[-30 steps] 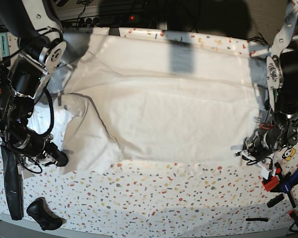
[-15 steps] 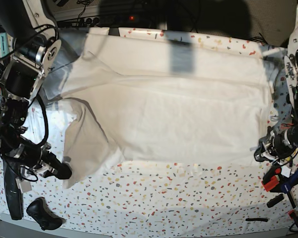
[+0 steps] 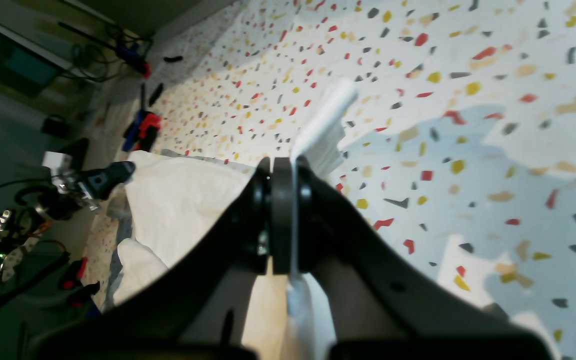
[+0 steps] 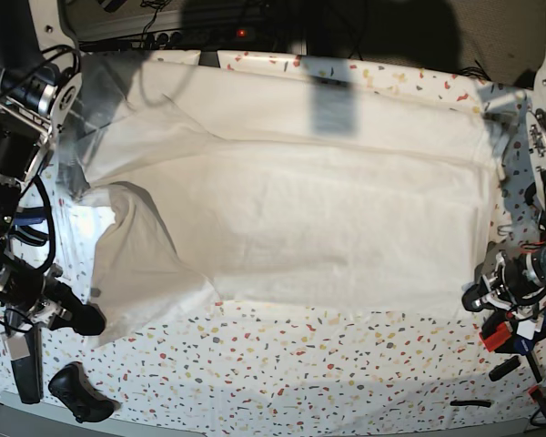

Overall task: Fold the T-shirt properly
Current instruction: 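Lift both side edges and fold the shirt lengthwise toward the robot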

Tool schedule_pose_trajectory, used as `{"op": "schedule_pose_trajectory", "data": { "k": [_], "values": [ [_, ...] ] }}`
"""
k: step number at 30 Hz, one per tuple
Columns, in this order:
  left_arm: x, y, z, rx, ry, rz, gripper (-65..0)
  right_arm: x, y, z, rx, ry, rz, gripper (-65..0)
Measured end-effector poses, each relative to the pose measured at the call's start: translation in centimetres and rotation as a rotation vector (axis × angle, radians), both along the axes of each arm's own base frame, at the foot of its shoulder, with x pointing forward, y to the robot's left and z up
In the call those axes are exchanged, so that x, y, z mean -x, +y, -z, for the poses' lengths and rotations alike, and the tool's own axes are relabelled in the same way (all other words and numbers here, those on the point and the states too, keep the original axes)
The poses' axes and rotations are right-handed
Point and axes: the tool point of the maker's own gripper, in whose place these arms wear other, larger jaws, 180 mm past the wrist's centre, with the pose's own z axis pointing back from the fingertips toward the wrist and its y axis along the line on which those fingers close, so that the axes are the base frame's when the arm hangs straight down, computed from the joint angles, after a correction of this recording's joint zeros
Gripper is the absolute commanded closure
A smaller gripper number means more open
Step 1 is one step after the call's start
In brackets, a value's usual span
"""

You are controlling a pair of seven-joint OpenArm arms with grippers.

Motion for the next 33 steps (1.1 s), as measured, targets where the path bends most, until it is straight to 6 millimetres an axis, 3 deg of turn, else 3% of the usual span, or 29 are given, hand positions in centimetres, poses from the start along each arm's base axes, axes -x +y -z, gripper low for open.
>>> {"op": "schedule_pose_trajectory", "data": {
  "k": [4,8,12,17,22,27,33],
  "values": [
    [0.3,-0.6,-0.4,0.045,0.040,0.029,0.0,0.3,-0.1,0.5,0.083,0.037,-0.044,0.0],
    [0.6,-0.7,-1.3,0.111,0.054,0.042,0.0,0.8,1.3,1.0,0.130,0.062,-0.121,0.0],
    [0.7,0.5,-2.5,0.167,0.037,0.014,0.0,0.7,2.3,0.0,0.128,0.029,-0.151,0.0],
    [1.1,2.7,-4.7,0.171,0.014,0.021,0.0,0.7,2.0,0.1,0.179,0.031,-0.147,0.0],
    [0.1,2.6,-7.4,0.119,-0.060,0.057,0.0,0.9,3.4,-0.1,0.184,0.007,-0.169,0.0],
    [0.1,2.0,-7.3,0.090,-0.060,0.083,0.0,1.9,5.8,2.8,0.179,0.057,-0.197,0.0],
    [0.6,2.7,-6.2,0.005,-0.010,0.076,0.0,1.8,7.4,4.1,0.216,0.076,-0.203,0.0]
  ]
}}
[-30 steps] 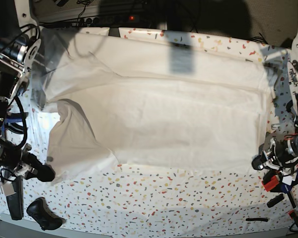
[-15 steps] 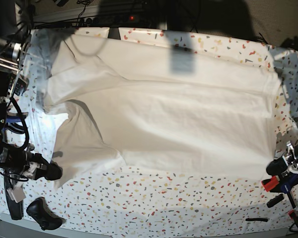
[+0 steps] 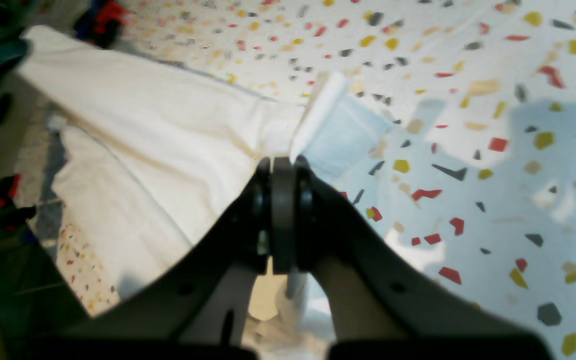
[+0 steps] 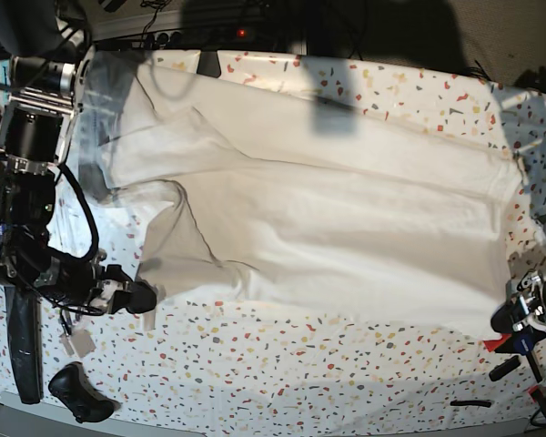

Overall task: Fold the T-shirt properly
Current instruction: 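Lift both side edges and fold the shirt lengthwise toward the robot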

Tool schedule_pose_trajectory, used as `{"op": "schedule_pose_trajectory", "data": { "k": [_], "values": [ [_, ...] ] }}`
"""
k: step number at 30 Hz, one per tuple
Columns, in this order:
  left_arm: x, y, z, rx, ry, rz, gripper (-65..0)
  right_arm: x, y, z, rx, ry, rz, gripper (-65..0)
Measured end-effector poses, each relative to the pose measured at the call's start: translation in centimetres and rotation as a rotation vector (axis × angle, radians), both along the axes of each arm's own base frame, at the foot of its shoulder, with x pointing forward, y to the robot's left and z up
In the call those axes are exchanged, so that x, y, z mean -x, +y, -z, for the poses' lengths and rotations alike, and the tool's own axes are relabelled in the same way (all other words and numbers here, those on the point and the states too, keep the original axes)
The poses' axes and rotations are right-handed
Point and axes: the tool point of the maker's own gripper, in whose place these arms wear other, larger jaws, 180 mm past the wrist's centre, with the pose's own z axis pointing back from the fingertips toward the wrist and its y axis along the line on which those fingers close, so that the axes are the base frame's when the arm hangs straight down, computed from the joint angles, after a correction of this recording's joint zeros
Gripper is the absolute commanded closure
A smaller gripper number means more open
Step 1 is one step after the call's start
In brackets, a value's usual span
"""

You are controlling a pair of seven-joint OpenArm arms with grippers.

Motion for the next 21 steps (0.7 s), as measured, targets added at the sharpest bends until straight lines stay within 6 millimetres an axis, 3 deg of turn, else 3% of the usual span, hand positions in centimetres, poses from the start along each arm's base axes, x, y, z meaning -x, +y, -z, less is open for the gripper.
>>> {"op": "schedule_pose_trajectory", "data": {
  "k": [6,12,16,21],
  "values": [
    [0.1,0.4,0.0,-0.178,0.002,-0.003,0.0,0.0,0.6,1.2,0.047,0.021,0.002,0.0],
    [2.1,-1.8,1.5,-0.377,-0.001,0.021,0.0,-0.1,2.1,1.2,0.014,0.018,-0.010,0.0],
    [2.8,-3.1,-0.4,-0.488,-0.076,0.018,0.0,0.4,2.4,1.6,0.038,0.016,-0.013,0.0],
    [3.9,-4.0,-2.0,-0.521,-0.131,-0.022,0.0,2.6,2.8,2.7,0.059,0.022,-0.028,0.0]
  ]
}}
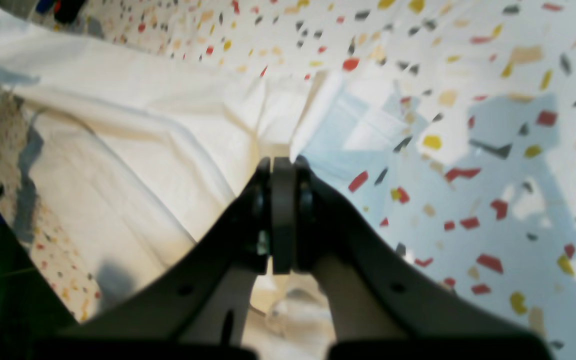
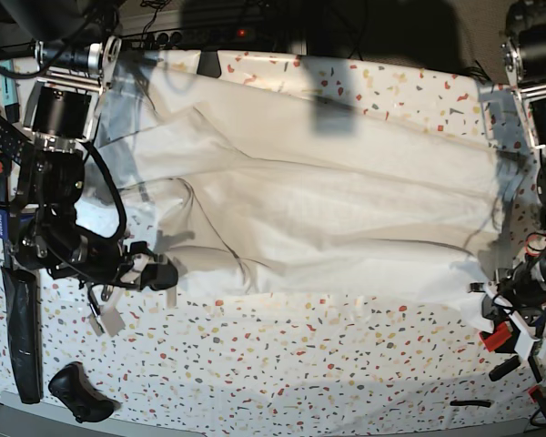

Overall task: Fold the T-shirt properly
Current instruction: 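Lift both side edges and fold the shirt lengthwise toward the robot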

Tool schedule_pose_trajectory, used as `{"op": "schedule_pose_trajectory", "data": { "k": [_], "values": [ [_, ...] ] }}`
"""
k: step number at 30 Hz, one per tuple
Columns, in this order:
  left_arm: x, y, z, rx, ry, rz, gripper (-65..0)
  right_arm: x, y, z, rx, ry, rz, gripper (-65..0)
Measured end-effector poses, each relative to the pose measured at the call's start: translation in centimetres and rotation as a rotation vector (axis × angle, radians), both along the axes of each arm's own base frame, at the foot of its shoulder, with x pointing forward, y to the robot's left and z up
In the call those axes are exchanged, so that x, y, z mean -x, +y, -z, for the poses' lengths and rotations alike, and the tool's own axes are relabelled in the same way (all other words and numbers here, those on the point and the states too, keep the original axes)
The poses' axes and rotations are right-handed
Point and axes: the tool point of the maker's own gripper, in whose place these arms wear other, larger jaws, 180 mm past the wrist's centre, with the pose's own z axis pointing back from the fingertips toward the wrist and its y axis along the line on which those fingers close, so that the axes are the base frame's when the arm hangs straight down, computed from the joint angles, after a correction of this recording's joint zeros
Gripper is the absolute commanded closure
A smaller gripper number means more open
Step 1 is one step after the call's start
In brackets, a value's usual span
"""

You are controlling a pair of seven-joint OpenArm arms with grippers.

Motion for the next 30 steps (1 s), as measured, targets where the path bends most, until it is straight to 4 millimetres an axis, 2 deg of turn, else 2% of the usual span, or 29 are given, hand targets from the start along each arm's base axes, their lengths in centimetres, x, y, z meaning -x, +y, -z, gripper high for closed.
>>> {"op": "schedule_pose_trajectory", "data": {
  "k": [4,6,9,15,19,21,26,28,30],
  "values": [
    [0.8,1.5,0.0,0.052,-0.012,-0.069,0.0,1.8,0.3,1.1,-0.010,0.023,-0.011,0.0],
    [1.2,2.6,0.1,0.071,-0.014,-0.101,0.0,2.1,0.4,0.4,-0.040,0.003,-0.006,0.0],
    [2.5,3.3,1.3,0.092,0.022,-0.122,0.0,2.0,-0.5,-0.5,-0.042,-0.031,0.023,0.0],
    [4.4,2.8,3.4,0.096,0.068,-0.109,0.0,3.0,-1.4,-1.0,-0.101,-0.048,0.061,0.0],
    [5.0,3.1,2.7,0.039,0.053,-0.106,0.0,4.0,-1.6,-1.0,-0.101,-0.056,0.068,0.0],
    [5.1,3.2,2.3,0.020,0.044,-0.105,0.0,4.7,-1.6,-1.4,-0.087,-0.072,0.065,0.0],
    [6.6,3.3,4.1,0.019,0.092,-0.113,0.0,7.5,-1.0,-1.4,-0.108,-0.075,0.048,0.0],
    [6.7,3.4,4.2,0.013,0.097,-0.115,0.0,8.5,-1.3,-1.4,-0.110,-0.075,0.060,0.0],
    [6.5,3.3,4.0,0.017,0.090,-0.114,0.0,9.0,-2.4,-2.0,-0.105,-0.095,0.095,0.0]
  ]
}}
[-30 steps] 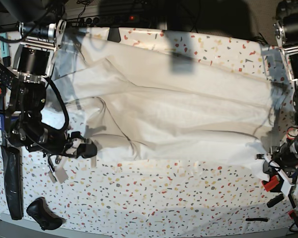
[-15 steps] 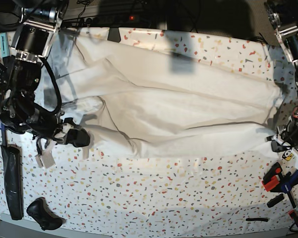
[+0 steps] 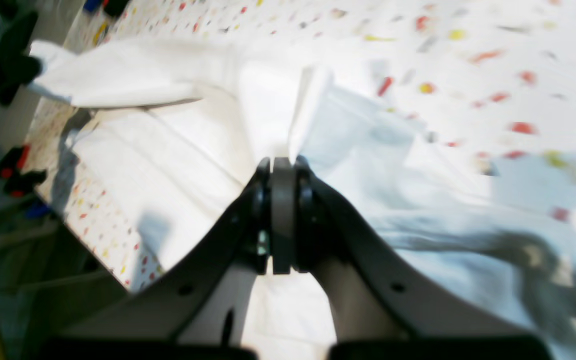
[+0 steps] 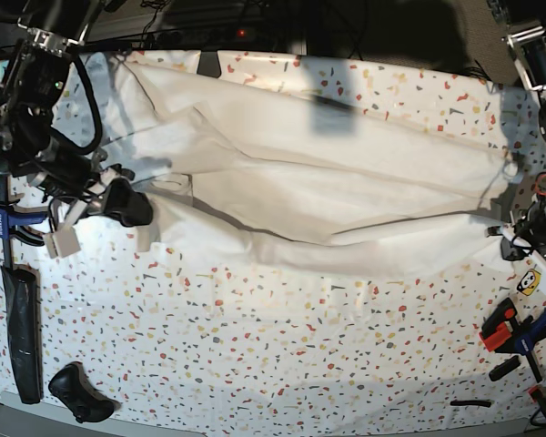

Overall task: Fold the T-shirt properly
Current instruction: 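Lift both side edges and fold the shirt lengthwise toward the robot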

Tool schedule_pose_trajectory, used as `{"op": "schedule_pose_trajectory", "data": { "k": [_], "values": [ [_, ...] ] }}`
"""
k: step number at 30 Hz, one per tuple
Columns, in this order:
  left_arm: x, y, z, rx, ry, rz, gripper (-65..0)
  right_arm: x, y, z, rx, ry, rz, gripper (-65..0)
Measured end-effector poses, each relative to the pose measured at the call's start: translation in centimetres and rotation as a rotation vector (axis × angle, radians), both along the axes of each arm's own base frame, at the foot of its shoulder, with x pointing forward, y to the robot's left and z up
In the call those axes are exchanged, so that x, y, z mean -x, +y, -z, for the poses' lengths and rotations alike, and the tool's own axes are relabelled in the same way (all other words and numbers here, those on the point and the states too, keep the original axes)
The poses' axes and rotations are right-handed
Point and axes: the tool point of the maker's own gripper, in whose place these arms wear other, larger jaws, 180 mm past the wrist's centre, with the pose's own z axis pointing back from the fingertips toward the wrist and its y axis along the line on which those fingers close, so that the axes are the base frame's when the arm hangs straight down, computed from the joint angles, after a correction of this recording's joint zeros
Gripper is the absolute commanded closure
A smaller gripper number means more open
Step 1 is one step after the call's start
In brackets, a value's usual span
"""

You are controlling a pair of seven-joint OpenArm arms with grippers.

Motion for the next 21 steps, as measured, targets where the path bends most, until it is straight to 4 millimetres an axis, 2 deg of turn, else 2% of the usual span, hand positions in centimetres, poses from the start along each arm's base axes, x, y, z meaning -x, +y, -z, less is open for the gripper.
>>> {"op": "schedule_pose_trajectory", "data": {
  "k": [9,21],
  "values": [
    [0.0,0.0,0.0,0.000,0.000,0.000,0.0,2.4,-8.0,-2.1,-0.009,-0.063,0.254,0.0],
    [0.2,-0.1,0.2,0.003,0.003,0.005,0.0,6.2,-9.6,1.9,0.085,0.091,0.302,0.0]
  ]
}}
